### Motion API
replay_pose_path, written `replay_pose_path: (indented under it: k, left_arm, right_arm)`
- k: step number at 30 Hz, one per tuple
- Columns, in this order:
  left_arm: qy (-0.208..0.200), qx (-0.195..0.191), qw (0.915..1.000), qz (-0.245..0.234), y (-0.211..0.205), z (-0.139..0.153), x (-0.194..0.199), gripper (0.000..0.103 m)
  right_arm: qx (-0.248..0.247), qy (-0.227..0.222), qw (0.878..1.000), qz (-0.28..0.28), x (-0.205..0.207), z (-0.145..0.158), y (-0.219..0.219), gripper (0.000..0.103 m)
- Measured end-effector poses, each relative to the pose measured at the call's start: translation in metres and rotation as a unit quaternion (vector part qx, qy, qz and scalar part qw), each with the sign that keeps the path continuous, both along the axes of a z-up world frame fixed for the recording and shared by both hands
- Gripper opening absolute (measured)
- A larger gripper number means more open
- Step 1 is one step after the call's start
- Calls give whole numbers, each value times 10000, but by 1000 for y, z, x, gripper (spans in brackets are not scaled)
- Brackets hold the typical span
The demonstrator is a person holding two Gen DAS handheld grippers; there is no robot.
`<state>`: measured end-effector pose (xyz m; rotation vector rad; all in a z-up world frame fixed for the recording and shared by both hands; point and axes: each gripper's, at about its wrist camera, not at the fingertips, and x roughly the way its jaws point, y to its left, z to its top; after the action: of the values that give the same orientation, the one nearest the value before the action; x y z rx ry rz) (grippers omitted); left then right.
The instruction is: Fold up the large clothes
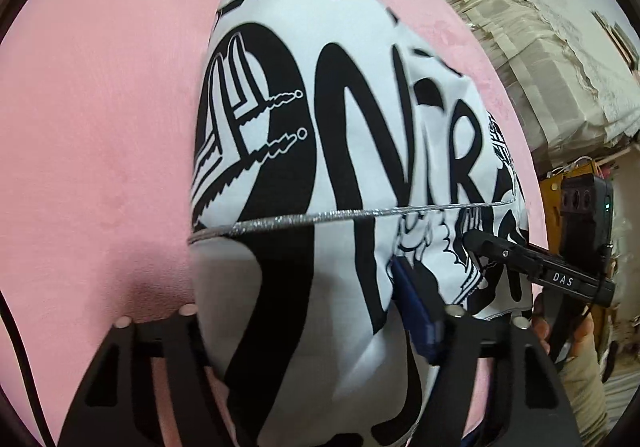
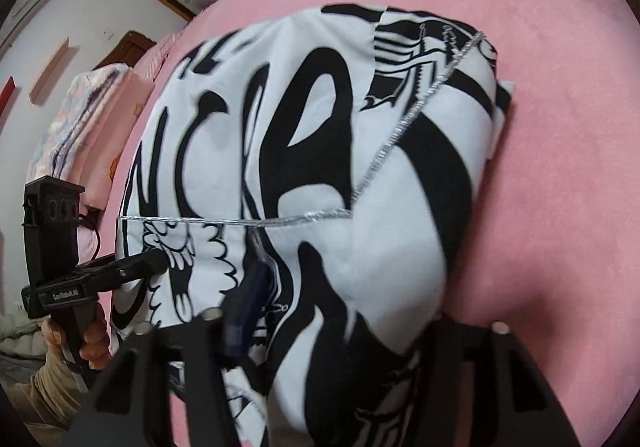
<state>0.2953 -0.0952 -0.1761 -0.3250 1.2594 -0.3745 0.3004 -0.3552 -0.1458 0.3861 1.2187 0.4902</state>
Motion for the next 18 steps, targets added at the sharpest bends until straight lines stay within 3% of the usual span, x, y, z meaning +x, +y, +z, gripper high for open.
replay_pose_path:
  k: [5, 10, 18]
  left_arm:
    - [-344, 280, 9988, -188, -4, 31, -14, 50]
    - [-507, 515, 9970, -290, -4, 60, -34, 49]
    - [-537, 651, 9960, -287, 59, 95, -84, 49]
  right_arm:
    - [-197, -209, 9995, -149, -19, 22, 10, 34]
    - [-256, -253, 9993, -125, -50, 40, 32, 31]
    - [-72, -276, 9996, 29, -92, 66, 99, 31]
